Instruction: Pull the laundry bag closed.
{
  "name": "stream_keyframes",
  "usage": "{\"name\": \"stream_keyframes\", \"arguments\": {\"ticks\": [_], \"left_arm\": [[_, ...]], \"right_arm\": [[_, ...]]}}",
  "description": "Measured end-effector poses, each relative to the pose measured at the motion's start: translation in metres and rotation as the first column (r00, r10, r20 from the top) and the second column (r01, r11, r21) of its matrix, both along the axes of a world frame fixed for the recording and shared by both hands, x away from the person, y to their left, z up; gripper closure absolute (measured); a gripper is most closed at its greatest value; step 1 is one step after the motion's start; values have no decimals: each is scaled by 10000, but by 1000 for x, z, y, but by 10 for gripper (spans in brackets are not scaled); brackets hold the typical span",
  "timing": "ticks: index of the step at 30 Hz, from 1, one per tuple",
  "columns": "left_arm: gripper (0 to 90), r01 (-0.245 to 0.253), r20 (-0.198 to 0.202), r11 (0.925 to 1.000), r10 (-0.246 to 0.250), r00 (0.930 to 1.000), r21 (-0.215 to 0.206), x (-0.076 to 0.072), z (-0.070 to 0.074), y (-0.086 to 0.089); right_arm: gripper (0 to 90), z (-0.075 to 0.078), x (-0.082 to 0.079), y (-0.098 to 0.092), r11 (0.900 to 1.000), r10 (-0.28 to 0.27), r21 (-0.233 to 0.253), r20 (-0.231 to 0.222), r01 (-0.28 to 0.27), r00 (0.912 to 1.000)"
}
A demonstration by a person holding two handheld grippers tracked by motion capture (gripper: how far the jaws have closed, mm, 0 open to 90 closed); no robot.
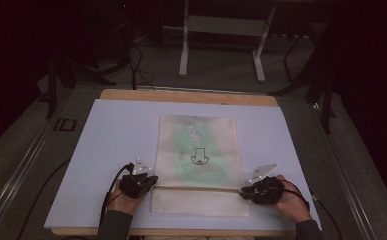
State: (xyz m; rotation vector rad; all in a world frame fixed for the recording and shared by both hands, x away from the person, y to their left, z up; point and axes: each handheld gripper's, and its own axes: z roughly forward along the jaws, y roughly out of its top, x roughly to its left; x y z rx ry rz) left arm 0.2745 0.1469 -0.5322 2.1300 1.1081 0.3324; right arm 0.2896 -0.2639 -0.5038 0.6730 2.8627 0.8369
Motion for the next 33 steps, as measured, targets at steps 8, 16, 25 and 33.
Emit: {"name": "stream_keyframes", "arguments": {"ticks": [8,16,25,33], "left_arm": [[868,59,-46,9999,-60,10000,-110,0,0,1],[849,130,39,9999,-130,9999,-51,-1,0,0],[842,145,160,9998,-147,9998,129,-3,2,-1],[830,112,285,9998,-117,9995,167,-4,3,-1]], "right_arm": [[569,2,1,-2,9993,-321,220,162,317,9994],[525,4,1,-2,9981,-408,482,246,395,9989],[526,7,1,-4,9971,-536,559,247,522,9983],[511,8,2,-7,9964,-682,525,318,665,9972]]}}
